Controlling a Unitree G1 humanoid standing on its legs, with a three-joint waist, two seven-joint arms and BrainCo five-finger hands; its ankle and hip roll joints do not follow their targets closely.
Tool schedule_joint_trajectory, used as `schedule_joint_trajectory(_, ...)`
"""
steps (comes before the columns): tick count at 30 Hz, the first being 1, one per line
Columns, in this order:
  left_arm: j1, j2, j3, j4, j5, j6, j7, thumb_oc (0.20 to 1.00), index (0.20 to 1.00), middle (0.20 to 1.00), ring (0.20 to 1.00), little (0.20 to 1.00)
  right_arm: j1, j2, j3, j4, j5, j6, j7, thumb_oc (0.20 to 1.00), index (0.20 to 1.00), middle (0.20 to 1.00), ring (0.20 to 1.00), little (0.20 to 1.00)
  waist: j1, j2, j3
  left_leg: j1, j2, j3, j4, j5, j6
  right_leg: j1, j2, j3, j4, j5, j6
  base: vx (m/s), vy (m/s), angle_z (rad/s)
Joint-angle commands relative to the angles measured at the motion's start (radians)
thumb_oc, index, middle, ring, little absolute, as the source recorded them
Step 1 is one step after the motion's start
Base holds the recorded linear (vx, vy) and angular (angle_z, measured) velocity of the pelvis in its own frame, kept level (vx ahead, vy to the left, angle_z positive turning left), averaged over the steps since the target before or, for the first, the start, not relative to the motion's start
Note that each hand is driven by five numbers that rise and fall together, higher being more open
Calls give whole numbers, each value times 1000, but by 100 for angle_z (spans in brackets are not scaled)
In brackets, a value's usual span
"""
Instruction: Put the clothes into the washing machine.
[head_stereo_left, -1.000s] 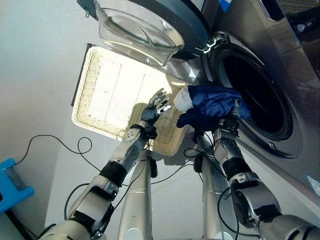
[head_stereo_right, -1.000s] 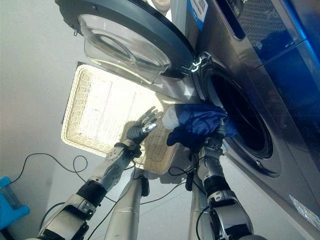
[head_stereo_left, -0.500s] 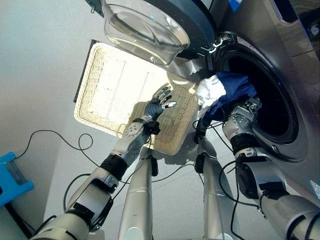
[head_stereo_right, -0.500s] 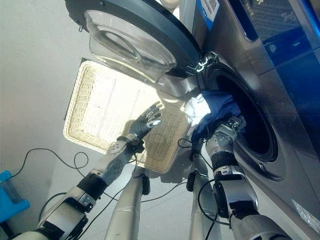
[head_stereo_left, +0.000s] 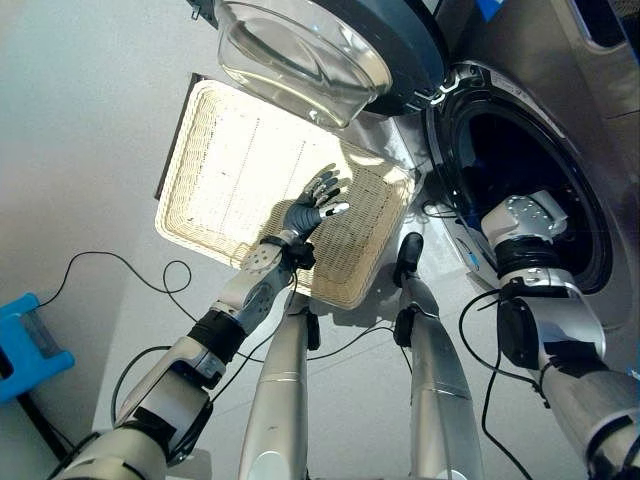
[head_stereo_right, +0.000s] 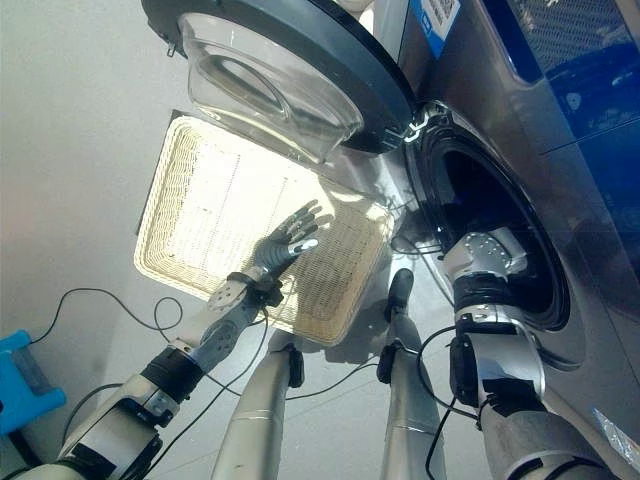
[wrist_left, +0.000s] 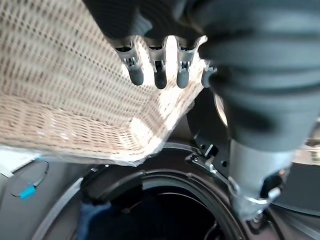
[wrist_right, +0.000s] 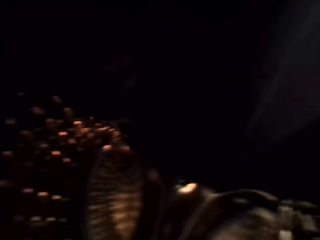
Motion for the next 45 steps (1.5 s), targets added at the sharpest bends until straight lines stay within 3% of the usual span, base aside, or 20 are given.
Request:
schedule_joint_trajectory(1, 15, -14, -2, -110, -27, -17, 2, 1000, 1000, 1000, 1000, 1000, -2, -151, 6, -95, -9, -108, 24, 200, 200, 200, 200, 200, -18, 85, -22, 5, -83, 42, -35, -5, 25, 24, -1, -49, 115, -70, 102, 0, 0, 0)
schedule_joint_trajectory(6, 13, -11, -19, -119, -28, -21, 5, 1000, 1000, 1000, 1000, 1000, -13, -180, 6, -87, -9, -173, -8, 200, 200, 200, 200, 200, -21, 89, -22, 7, -82, 48, -37, -4, 25, 25, 0, -47, 114, -70, 101, 0, 0, 0)
schedule_joint_trajectory(10, 11, -7, -39, -127, -13, -38, 15, 1000, 1000, 1000, 1000, 1000, -27, -210, 29, -28, -9, -187, -21, 200, 200, 200, 200, 200, -20, 94, -22, 9, -84, 49, -36, -3, 23, 25, -2, -47, 115, -72, 101, 0, 0, 0)
schedule_joint_trajectory(11, 11, -7, -43, -126, -17, -41, 15, 1000, 1000, 1000, 1000, 1000, -28, -214, 34, -12, -9, -175, -28, 325, 325, 325, 325, 325, -20, 95, -22, 9, -83, 49, -37, -3, 23, 25, -2, -47, 115, -72, 101, 0, 0, 0)
schedule_joint_trajectory(12, 10, -6, -49, -125, -23, -45, 20, 1000, 1000, 1000, 1000, 1000, -32, -228, 45, 23, -9, -125, -35, 1000, 1000, 1000, 1000, 1000, -21, 97, -22, 10, -83, 50, -37, -3, 22, 25, -4, -46, 115, -72, 101, 0, 0, 0)
schedule_joint_trajectory(19, 0, -1, -55, -120, -32, -41, 52, 1000, 1000, 1000, 1000, 1000, -34, -220, 72, 65, -9, -57, -85, 1000, 1000, 1000, 1000, 1000, -15, 94, -22, 2, -85, 46, -37, -1, 26, 19, -4, -50, 115, -71, 100, -1, -2, 0)
schedule_joint_trajectory(20, 6, -2, -57, -104, -33, -45, 63, 1000, 1000, 1000, 1000, 1000, -19, -214, 86, 108, -9, 0, -111, 1000, 1000, 1000, 1000, 1000, -13, 94, -22, 12, -85, 45, -37, -10, 26, 28, -6, -52, 119, -81, 103, 0, 0, 0)
schedule_joint_trajectory(21, 6, -2, -57, -104, -33, -45, 63, 1000, 1000, 1000, 1000, 1000, -19, -214, 86, 108, -9, 0, -111, 1000, 1000, 1000, 1000, 1000, -13, 94, -22, 12, -85, 45, -37, -10, 26, 28, -6, -52, 119, -81, 103, 0, 0, 0)
schedule_joint_trajectory(22, 1, -5, -55, -85, -35, -50, 84, 1000, 1000, 1000, 1000, 1000, -26, -217, 106, 162, -9, 68, -155, 1000, 1000, 1000, 1000, 1000, -11, 95, -22, 5, -85, 45, -37, -1, 27, 22, -5, -54, 117, -74, 99, 6, 5, 3)
schedule_joint_trajectory(24, 2, -11, -54, -69, -38, -50, 102, 1000, 1000, 1000, 1000, 1000, -28, -216, 120, 198, -33, 98, -185, 1000, 1000, 1000, 1000, 1000, -10, 95, -22, 13, -84, 45, -36, -8, 26, 29, -5, -54, 122, -83, 101, 3, 2, 2)
schedule_joint_trajectory(25, -6, -13, -49, -51, -51, -57, 135, 1000, 1000, 1000, 1000, 1000, -42, -226, 134, 226, -140, 148, -300, 1000, 1000, 1000, 1000, 1000, -9, 93, -22, 2, -82, 48, -37, 1, 28, 19, -4, -58, 122, -75, 97, 0, 0, 0)
schedule_joint_trajectory(28, 1, -25, -30, -20, -68, -66, 190, 1000, 1000, 1000, 1000, 1000, -40, -240, 154, 276, -375, 265, -497, 1000, 1000, 1000, 1000, 1000, -3, 90, -22, 9, -84, 43, -33, -7, 30, 28, -6, -61, 130, -86, 101, 10, -6, 0)
schedule_joint_trajectory(30, 2, -29, -22, -13, -70, -69, 206, 1000, 1000, 1000, 1000, 1000, -43, -241, 164, 281, -459, 292, -571, 1000, 1000, 1000, 1000, 1000, 0, 89, -22, 6, -86, 42, -30, -8, 31, 26, -6, -63, 132, -87, 100, 0, 0, 0)
schedule_joint_trajectory(32, 1, -32, -6, 2, -97, -63, 215, 1000, 1000, 1000, 1000, 1000, -50, -242, 179, 286, -598, 372, -708, 1000, 1000, 1000, 1000, 1000, 5, 87, -22, -4, -86, 39, -28, -2, 34, 16, -6, -69, 136, -83, 97, 0, 0, 0)
schedule_joint_trajectory(34, 1, -39, 1, 18, -114, -56, 208, 1000, 1000, 1000, 1000, 1000, -53, -247, 194, 313, -680, 472, -782, 1000, 1000, 1000, 1000, 1000, 9, 86, -22, -9, -85, 38, -24, -3, 38, 13, -8, -75, 142, -85, 97, 0, 0, 0)
schedule_joint_trajectory(37, 2, -40, 1, 22, -110, -54, 201, 1000, 1000, 1000, 1000, 1000, -56, -248, 223, 328, -796, 532, -846, 1000, 1000, 1000, 1000, 1000, 15, 85, -22, -13, -88, 34, -19, -4, 42, 12, -10, -78, 144, -85, 96, 0, 0, 0)
schedule_joint_trajectory(39, 6, -37, 0, 25, -113, -57, 188, 1000, 1000, 1000, 1000, 1000, -58, -248, 258, 332, -927, 663, -960, 1000, 1000, 1000, 1000, 1000, 18, 87, -22, -10, -89, 33, -12, -13, 43, 14, -11, -79, 154, -95, 99, 0, 0, 0)
schedule_joint_trajectory(40, 7, -38, 0, 26, -113, -58, 186, 1000, 1000, 1000, 1000, 1000, -58, -249, 261, 333, -949, 690, -981, 1000, 1000, 1000, 1000, 1000, 18, 87, -22, -9, -89, 33, -11, -15, 43, 15, -11, -79, 156, -97, 100, 0, 0, 0)
schedule_joint_trajectory(42, 10, -44, -5, 32, -110, -69, 178, 1000, 1000, 1000, 1000, 1000, -64, -259, 299, 372, -1064, 869, -1017, 1000, 1000, 1000, 1000, 1000, 24, 91, -22, -15, -89, 32, -4, -17, 47, 9, -13, -80, 165, -98, 99, 0, 0, 0)
schedule_joint_trajectory(45, 16, -45, -8, 36, -110, -74, 162, 1000, 1000, 1000, 1000, 1000, -70, -269, 339, 404, -1209, 1042, -1039, 1000, 1000, 1000, 1000, 1000, 30, 93, -22, -15, -91, 30, 3, -21, 50, 10, -16, -84, 170, -101, 99, 3, -6, 3)
